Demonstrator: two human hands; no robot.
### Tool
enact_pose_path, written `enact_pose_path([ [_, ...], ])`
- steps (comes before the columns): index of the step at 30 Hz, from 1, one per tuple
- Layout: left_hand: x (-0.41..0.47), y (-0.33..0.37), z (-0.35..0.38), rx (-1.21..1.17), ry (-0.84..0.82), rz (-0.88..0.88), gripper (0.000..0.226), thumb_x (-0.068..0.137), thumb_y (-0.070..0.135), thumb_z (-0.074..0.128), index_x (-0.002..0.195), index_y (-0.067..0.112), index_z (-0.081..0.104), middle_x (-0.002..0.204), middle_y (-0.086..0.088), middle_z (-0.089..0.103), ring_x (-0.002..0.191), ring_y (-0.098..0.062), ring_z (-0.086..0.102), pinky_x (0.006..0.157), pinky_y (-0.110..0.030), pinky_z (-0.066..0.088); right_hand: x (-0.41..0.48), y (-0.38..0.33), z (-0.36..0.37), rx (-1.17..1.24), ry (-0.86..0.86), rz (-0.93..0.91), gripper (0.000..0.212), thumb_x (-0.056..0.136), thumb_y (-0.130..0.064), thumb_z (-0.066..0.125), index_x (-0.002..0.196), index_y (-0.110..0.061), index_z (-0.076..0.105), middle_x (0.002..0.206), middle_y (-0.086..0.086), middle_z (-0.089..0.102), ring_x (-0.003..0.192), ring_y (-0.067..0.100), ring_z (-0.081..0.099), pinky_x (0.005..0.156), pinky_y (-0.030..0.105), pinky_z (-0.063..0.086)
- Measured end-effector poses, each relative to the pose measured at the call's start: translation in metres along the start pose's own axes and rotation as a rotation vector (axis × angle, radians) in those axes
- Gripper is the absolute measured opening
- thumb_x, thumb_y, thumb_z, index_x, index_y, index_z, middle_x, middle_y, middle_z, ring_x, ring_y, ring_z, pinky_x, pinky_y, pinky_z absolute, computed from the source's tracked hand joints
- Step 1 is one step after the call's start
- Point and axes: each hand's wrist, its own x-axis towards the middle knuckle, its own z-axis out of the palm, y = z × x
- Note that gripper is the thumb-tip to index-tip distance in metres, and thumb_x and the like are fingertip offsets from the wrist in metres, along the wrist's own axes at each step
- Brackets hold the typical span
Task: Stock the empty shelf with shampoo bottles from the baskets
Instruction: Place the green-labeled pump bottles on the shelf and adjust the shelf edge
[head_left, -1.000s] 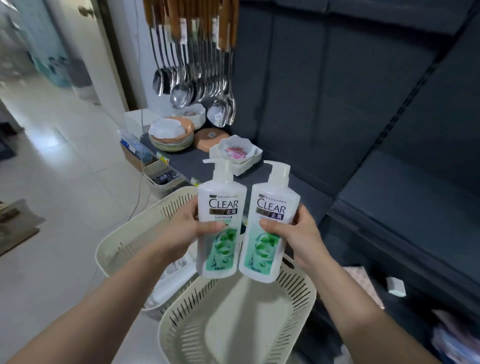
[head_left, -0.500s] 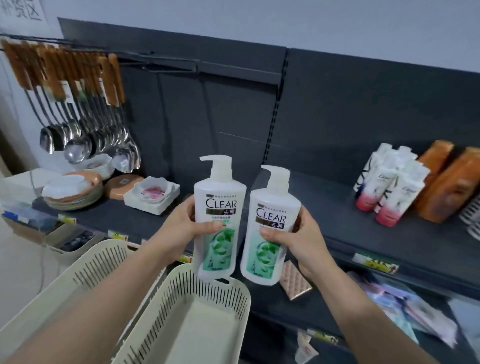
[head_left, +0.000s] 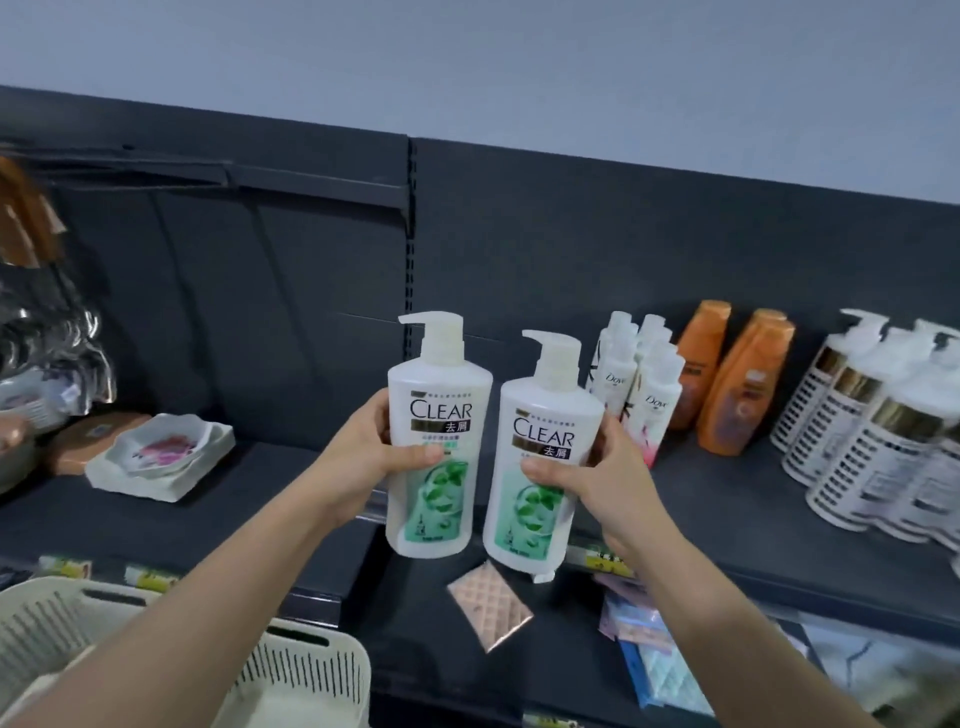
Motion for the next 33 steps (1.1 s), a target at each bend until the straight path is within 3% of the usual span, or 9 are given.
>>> enact_pose_path([
  [6,0.043,0.004,0.035,-0.023,0.016,0.040,0.065,0.059,0.005,0.082,0.119,0.012,0.057,0.112,-0.011,0.071,0.104,-0.029,0.068,0.081,-0.035,0.057,0.045,-0.003,-0.032,-0.012,-0.008,-0.018,0.063,0.057,-0.003,0.092,0.104,-0.027,0.059,0.096,-0.008,0.077,0.092,0.011,0.073,0.080,0.035,0.057],
  [19,0.137,-0.009,0.026,-0.013,0.082,-0.011,0.071,0.058,0.002,0.080,0.123,0.009,0.055,0.116,-0.015,0.069,0.108,-0.032,0.066,0.094,-0.047,0.051,0.138,0.017,-0.025,0.026,0.050,-0.001,0.061,0.064,0.003,0.087,0.111,-0.018,0.055,0.105,0.005,0.073,0.100,0.023,0.070,0.090,0.049,0.057],
  [28,0.210,-0.027,-0.010,-0.005,0.036,-0.067,0.063,0.067,-0.012,0.076,0.122,0.013,0.056,0.115,-0.013,0.069,0.110,-0.030,0.065,0.095,-0.046,0.051,0.202,0.040,-0.008,0.040,0.137,0.048,0.061,0.065,0.004,0.087,0.111,-0.020,0.055,0.104,0.004,0.073,0.098,0.021,0.071,0.089,0.047,0.057],
  [33,0.238,-0.034,-0.019,-0.034,-0.034,-0.085,0.070,0.056,0.000,0.081,0.119,0.018,0.057,0.110,-0.006,0.073,0.104,-0.024,0.068,0.082,-0.033,0.055,0.225,0.050,-0.004,0.044,0.165,0.065,0.060,0.064,0.001,0.088,0.108,-0.026,0.057,0.100,0.000,0.075,0.097,0.019,0.072,0.088,0.045,0.058],
])
